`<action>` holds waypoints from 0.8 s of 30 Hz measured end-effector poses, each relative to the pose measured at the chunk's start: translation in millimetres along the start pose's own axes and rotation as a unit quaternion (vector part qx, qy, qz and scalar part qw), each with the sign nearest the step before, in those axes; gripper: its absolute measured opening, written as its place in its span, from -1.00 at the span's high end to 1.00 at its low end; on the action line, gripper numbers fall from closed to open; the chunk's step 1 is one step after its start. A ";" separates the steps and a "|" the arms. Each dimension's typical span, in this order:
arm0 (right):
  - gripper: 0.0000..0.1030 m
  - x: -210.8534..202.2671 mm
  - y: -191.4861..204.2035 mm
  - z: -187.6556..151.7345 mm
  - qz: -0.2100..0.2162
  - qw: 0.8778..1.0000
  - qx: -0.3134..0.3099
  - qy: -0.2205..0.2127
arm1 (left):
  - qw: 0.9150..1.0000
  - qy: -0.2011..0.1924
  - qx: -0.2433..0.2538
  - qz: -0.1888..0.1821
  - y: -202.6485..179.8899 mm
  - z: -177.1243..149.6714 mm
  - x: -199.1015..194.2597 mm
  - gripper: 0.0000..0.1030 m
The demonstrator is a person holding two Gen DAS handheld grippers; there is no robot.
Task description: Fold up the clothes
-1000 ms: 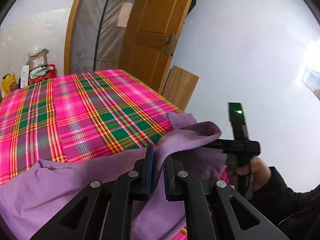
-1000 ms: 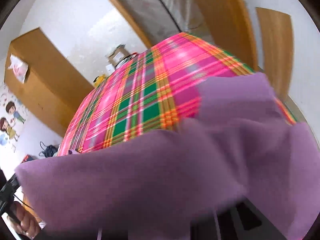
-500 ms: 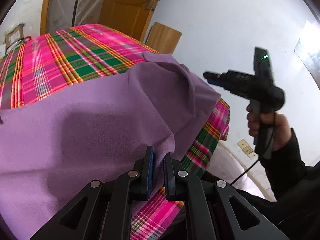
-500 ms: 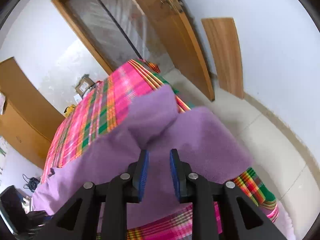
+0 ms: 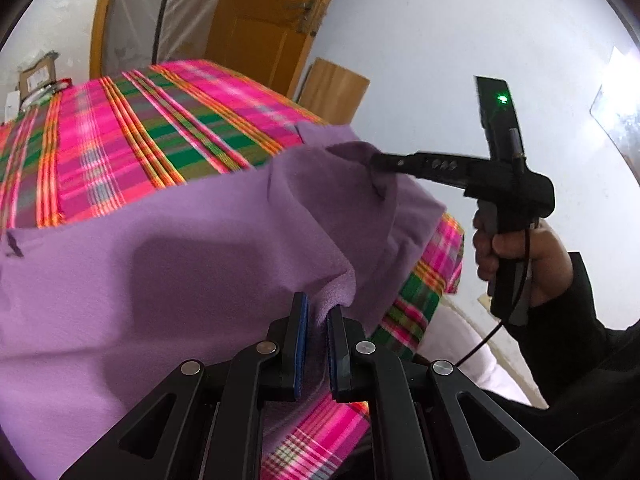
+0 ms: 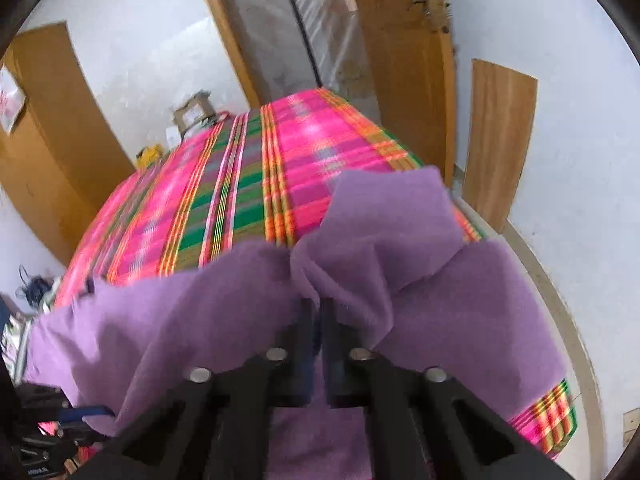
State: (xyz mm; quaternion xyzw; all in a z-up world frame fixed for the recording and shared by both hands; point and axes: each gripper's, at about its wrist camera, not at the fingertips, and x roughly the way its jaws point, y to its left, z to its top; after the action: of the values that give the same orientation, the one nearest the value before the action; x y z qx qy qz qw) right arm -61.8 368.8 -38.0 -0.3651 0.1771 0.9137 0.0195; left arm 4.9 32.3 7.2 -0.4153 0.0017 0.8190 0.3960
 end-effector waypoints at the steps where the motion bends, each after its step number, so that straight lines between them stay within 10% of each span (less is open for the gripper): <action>1: 0.95 -5.0 -3.6 6.3 0.006 1.000 0.008 -0.014 | 1.000 -0.010 0.000 0.002 1.3 3.9 -5.1 0.83; 9: 0.95 -67.4 -20.0 35.9 0.066 0.987 0.044 -0.137 | 0.998 -0.060 0.017 -0.012 -5.4 21.3 -34.9 0.83; 24: 0.94 -28.0 -94.0 -58.6 -0.006 0.989 0.145 0.000 | 0.996 0.070 0.019 -0.048 -12.0 -18.8 30.5 0.76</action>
State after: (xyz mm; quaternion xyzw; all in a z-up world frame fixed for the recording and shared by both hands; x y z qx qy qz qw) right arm 12.9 439.7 -87.5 -0.3597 0.3057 0.8782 0.0774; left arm 15.1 54.1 -21.9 -0.4634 0.0249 0.7680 0.4414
